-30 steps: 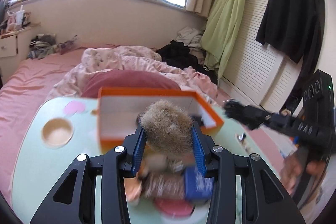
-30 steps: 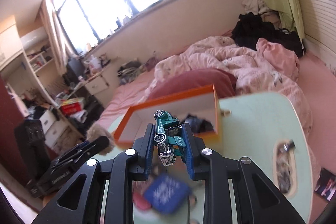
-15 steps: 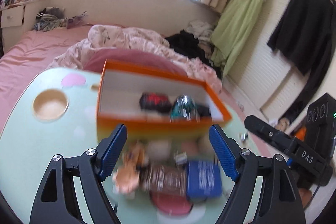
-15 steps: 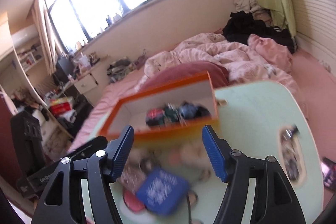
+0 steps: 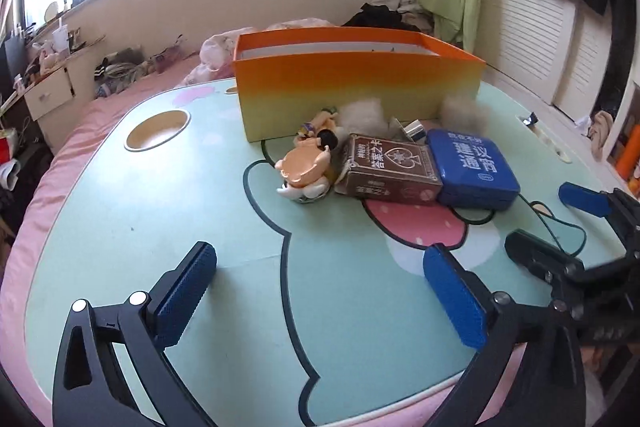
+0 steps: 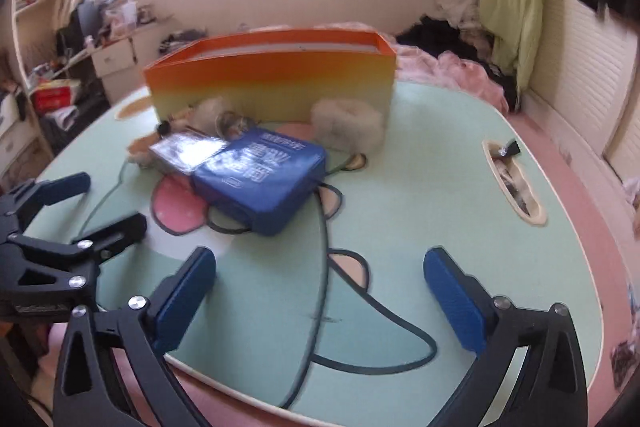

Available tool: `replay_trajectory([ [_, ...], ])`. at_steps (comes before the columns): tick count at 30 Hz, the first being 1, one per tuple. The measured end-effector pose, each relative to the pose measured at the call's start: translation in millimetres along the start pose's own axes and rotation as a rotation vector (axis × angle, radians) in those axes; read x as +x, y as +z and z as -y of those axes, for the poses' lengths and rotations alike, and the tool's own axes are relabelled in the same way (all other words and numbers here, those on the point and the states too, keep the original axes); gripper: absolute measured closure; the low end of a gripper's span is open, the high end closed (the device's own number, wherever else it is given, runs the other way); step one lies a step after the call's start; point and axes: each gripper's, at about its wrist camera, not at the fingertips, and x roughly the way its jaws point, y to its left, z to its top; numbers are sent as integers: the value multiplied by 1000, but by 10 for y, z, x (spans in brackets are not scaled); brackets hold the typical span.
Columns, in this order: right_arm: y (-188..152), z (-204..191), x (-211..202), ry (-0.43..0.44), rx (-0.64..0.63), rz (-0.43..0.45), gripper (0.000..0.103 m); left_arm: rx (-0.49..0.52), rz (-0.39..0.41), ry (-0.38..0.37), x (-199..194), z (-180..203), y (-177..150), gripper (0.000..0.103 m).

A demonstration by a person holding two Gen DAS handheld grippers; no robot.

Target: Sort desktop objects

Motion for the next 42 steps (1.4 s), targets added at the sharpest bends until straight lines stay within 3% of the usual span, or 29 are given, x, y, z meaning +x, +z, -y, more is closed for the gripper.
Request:
replay_trajectory([
  [30, 6, -49, 9, 41, -28, 8, 0, 2, 5, -5, -30, 1, -24, 0],
  [37, -33, -59, -65, 58, -26, 58, 32, 2, 5, -5, -49, 9, -26, 0],
  [42, -49, 15, -152, 98, 23, 110, 35, 2, 5, -5, -35, 0, -23, 0],
])
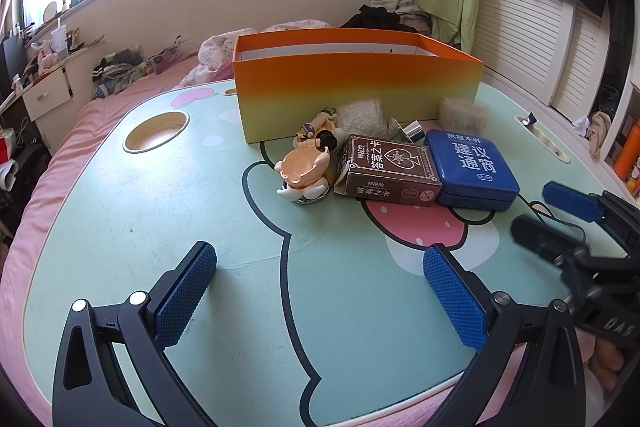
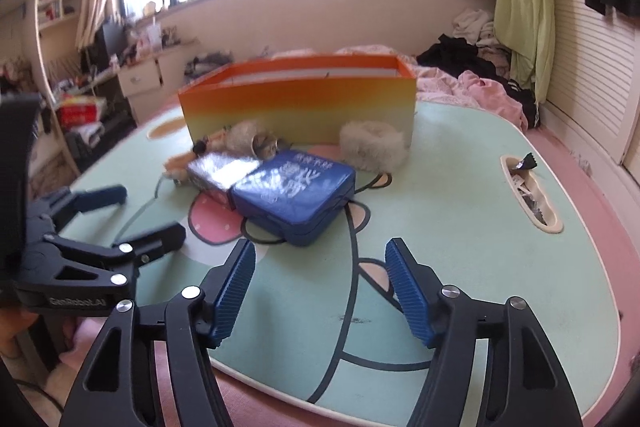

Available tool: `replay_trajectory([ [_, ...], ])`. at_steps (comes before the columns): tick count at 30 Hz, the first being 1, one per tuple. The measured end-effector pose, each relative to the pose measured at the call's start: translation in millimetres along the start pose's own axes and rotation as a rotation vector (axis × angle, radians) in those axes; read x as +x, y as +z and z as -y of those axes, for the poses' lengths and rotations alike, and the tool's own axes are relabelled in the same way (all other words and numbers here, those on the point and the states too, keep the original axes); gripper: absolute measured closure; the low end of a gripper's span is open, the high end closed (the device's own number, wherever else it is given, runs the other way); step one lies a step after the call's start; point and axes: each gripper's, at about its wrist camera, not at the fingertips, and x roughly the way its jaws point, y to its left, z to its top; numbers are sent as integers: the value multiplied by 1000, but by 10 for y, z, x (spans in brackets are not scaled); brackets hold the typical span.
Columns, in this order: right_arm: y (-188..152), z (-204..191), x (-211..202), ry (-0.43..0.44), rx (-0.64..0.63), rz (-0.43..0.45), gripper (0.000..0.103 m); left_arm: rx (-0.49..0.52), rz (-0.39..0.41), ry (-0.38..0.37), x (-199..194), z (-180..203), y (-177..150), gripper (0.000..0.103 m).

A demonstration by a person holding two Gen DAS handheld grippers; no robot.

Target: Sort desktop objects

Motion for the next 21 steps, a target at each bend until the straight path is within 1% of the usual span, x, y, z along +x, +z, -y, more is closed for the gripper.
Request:
replay_trajectory([
  [4, 21, 42, -69, -28, 30, 37, 35, 0, 0, 0, -19, 6, 0, 0],
  [8, 93, 72, -46, -3, 46, 28, 34, 0, 0, 0, -7, -4, 1, 0],
  [9, 124, 89, -39, 5, 56, 25, 32, 0, 0, -1, -6, -5, 1, 0],
  [10, 158, 94, -31, 12, 65, 24, 27, 0, 0, 0, -12, -2, 0, 0],
  [11, 210, 90, -21, 16, 81, 33, 24, 1, 0, 0, -7, -5, 0, 0],
  [15, 385, 5, 51, -6, 75, 30, 23, 1, 0, -1, -9, -6, -1, 0],
  [17, 497, -48, 181, -40, 90, -15, 23, 0, 0, -1, -10, -5, 0, 0],
  [19, 577, -103, 346, -27, 113, -69, 23, 1, 1, 0, -18, -5, -3, 0],
  [21, 574, -188, 517, -50, 107, -138, 23, 0, 1, -1, -17, -7, -5, 0],
])
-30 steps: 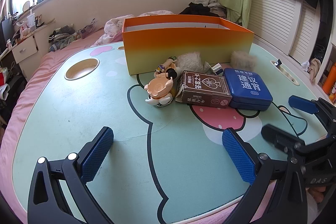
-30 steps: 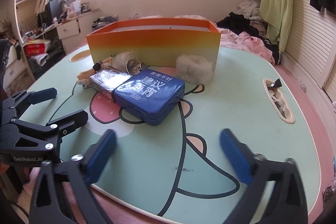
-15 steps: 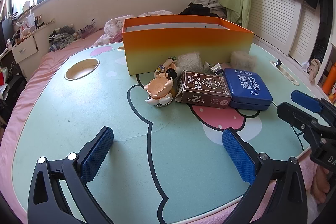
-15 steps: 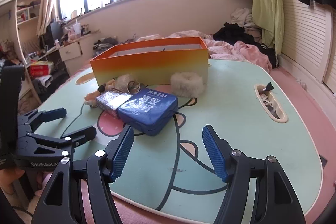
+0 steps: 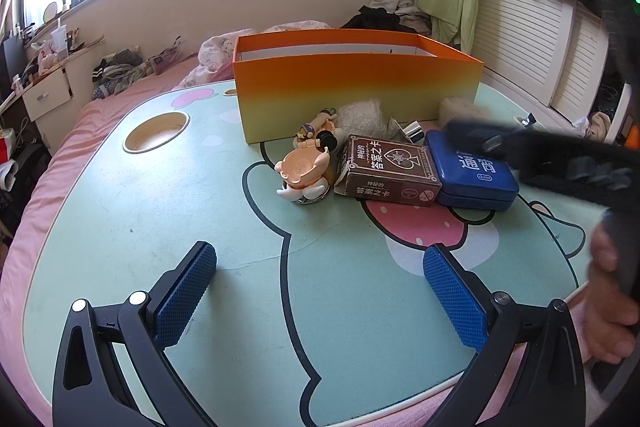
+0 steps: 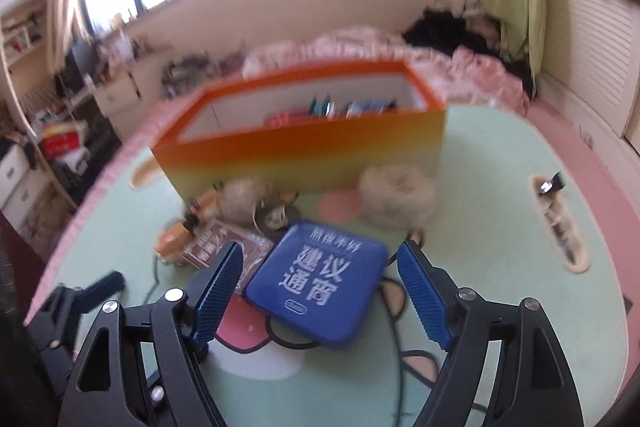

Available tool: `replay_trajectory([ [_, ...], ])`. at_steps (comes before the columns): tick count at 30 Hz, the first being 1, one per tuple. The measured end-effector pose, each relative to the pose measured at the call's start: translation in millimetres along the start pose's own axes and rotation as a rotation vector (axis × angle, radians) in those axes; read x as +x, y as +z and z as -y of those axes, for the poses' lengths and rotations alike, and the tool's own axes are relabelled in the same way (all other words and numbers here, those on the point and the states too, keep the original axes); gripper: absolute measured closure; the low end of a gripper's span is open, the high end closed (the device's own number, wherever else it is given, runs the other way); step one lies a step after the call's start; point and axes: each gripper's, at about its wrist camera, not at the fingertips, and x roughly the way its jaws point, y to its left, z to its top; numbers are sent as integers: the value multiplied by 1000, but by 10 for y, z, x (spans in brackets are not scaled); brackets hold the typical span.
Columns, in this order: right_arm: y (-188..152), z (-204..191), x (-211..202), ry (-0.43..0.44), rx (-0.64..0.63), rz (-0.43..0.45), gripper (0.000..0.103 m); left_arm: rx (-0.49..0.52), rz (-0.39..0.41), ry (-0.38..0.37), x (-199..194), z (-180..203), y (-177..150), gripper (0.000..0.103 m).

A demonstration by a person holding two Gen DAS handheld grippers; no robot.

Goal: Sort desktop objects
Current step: 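Grasp the blue tin with the right gripper and lift it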

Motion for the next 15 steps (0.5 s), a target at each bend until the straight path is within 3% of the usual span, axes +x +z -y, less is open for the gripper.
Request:
replay_trajectory([
  [1, -32, -48, 92, -24, -18, -40, 22, 0, 0, 0, -7, 3, -1, 0],
  [4, -74, 69, 71, 2, 34, -29, 21, 1, -1, -1, 42, -15, 20, 0],
  [6, -104, 179, 47, -12, 58, -28, 29, 1, -1, -1, 49, -13, 29, 0],
  [7, -135, 189, 27, -63, 38, -19, 34, 2, 0, 1, 38, 0, 30, 0],
  [11, -251, 98, -34, -160, -48, 11, 37, 3, -1, 0, 40, -10, 29, 0],
  [15, -284, 13, -54, -153, -81, 20, 37, 3, 0, -2, 48, -7, 31, 0],
])
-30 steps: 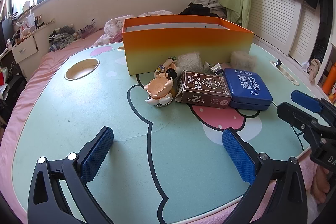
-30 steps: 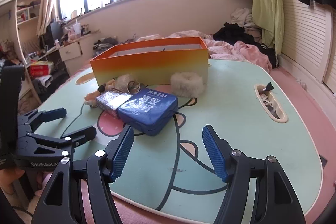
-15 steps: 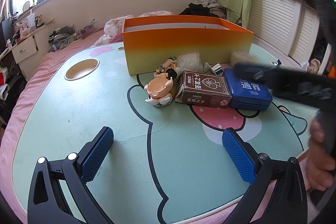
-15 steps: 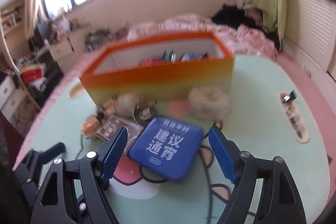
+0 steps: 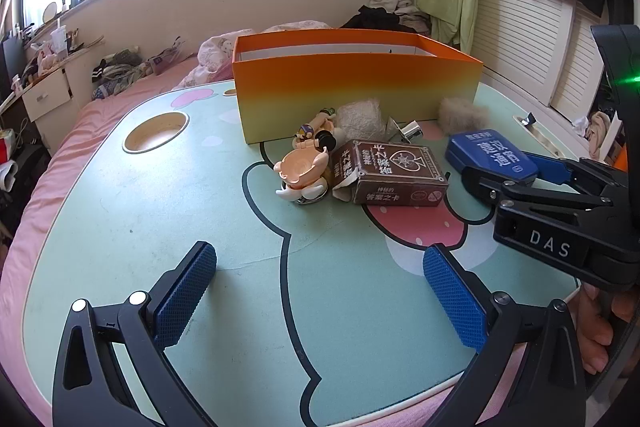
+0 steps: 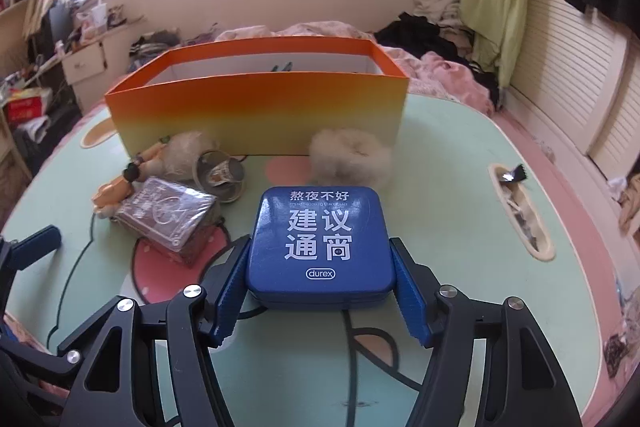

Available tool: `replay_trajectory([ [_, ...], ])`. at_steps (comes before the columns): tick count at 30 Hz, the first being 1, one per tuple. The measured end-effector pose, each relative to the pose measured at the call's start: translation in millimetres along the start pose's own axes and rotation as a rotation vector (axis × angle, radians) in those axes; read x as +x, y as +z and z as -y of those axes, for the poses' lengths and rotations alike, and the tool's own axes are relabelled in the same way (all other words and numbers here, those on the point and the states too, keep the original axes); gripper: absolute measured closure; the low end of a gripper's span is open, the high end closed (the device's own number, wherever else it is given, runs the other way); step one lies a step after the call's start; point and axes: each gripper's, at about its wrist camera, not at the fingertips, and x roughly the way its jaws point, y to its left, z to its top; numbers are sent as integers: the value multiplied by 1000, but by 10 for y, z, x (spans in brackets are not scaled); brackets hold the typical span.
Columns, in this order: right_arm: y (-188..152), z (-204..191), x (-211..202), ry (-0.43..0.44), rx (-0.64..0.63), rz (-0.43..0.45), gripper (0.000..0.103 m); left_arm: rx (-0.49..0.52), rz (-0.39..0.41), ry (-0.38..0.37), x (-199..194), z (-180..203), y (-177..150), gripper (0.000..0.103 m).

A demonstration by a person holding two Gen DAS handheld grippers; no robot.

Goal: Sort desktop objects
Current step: 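Grasp the blue tin with the right gripper and lift it, then carry the blue tin to the orange box with right gripper while left grasps the orange toy figure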

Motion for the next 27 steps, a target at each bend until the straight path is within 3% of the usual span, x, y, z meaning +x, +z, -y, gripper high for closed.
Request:
replay_trajectory([
  [6, -128, 150, -191, 123, 73, 110, 37, -16, 15, -23, -25, -2, 3, 0],
  [11, -142, 160, -507, 136, 67, 269, 37, -140, 59, -78, -105, -334, 48, 0],
  [15, -99, 52, -504, 130, 31, 273, 37, -181, 93, -49, -202, -503, 181, 15],
  [18, -78, 54, -470, 133, 30, 265, 37, -166, 87, -43, -148, -549, 328, 17],
  [23, -80, 161, -412, 149, 58, 253, 37, -129, -5, -135, 196, -429, 625, 17],
  [25, -88, 177, -406, 154, 63, 248, 37, -94, -58, -115, 399, -329, 712, 18],
  [27, -88, 182, -398, 155, 65, 245, 37, -71, -119, -98, 612, -267, 740, 29],
])
